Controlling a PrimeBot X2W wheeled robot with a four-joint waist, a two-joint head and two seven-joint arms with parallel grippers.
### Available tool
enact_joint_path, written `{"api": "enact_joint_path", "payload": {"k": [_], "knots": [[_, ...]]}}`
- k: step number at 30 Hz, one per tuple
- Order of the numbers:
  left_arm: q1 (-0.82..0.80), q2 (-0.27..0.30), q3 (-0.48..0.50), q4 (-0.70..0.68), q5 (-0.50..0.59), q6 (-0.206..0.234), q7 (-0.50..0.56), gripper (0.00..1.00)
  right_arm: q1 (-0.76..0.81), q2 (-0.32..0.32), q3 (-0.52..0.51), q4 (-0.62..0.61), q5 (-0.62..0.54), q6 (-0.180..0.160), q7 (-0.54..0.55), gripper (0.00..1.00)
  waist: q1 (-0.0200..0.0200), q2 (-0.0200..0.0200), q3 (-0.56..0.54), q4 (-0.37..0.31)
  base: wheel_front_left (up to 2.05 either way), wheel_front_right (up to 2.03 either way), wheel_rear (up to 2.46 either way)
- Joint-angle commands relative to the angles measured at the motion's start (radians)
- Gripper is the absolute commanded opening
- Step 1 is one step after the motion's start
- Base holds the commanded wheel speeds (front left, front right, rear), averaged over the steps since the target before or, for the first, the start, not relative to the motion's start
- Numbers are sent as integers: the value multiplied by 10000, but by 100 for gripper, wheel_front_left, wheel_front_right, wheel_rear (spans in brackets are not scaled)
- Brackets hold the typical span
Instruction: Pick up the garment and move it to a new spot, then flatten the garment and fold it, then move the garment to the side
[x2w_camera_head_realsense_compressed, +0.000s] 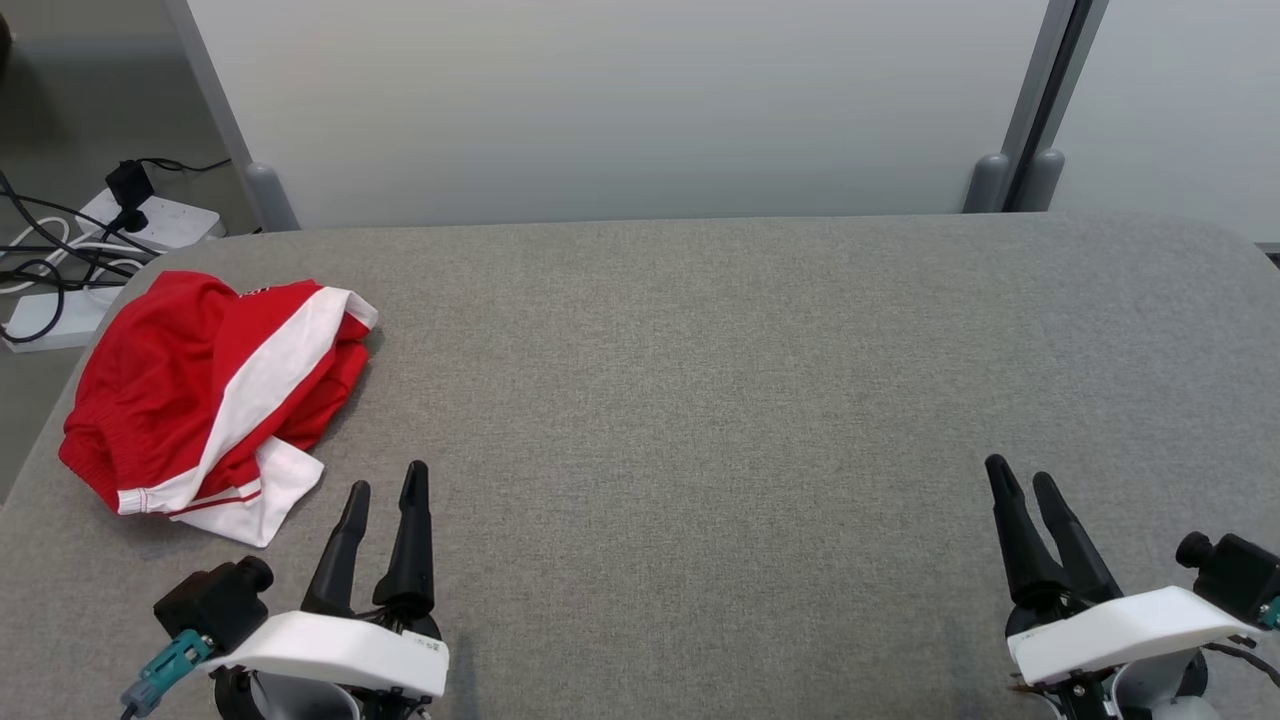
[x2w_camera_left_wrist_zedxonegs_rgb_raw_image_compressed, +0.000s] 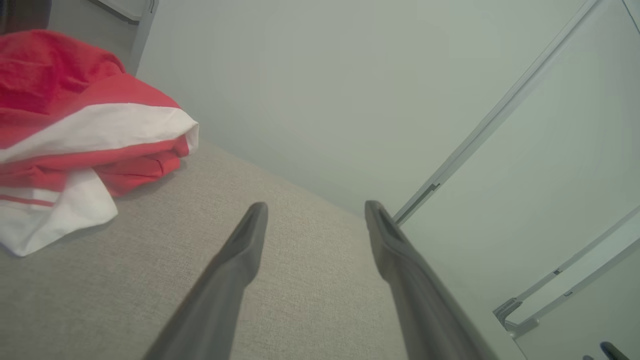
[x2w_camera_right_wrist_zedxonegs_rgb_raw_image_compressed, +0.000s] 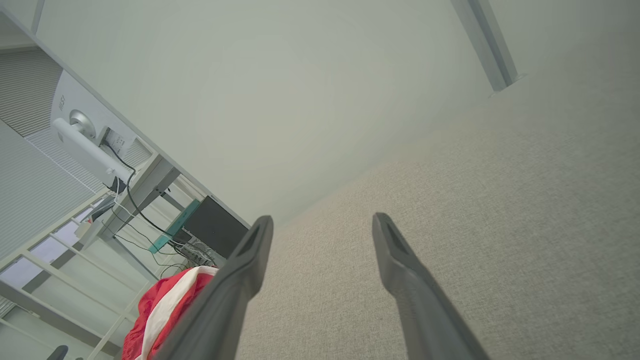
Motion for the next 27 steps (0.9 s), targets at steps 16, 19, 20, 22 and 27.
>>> {"api": "enact_joint_path", "payload": {"k": [16, 19, 20, 22, 27], "knots": [[-810, 183, -26, -674, 2143, 286, -547, 100, -635, -274, 391, -543, -1804, 64, -627, 100, 0, 0, -15, -37, 0, 0, 0], [-835, 189, -86, -719, 2483, 327, -635, 100, -653, -276, 385, -597, -2124, 66, -716, 100, 0, 0, -31, -28, 0, 0, 0], [-846, 191, -110, -732, 2604, 339, -665, 100, -661, -284, 380, -614, -2255, 66, -745, 100, 0, 0, -31, -26, 0, 0, 0], [-870, 194, -162, -740, 2871, 360, -724, 100, -675, -293, 390, -641, -2497, 67, -804, 100, 0, 0, -34, -18, 0, 0, 0], [-924, 204, -264, -756, 3526, 387, -871, 100, -699, -313, 442, -718, -3083, 69, -952, 100, 0, 0, -31, -6, 0, 0, 0]]}}
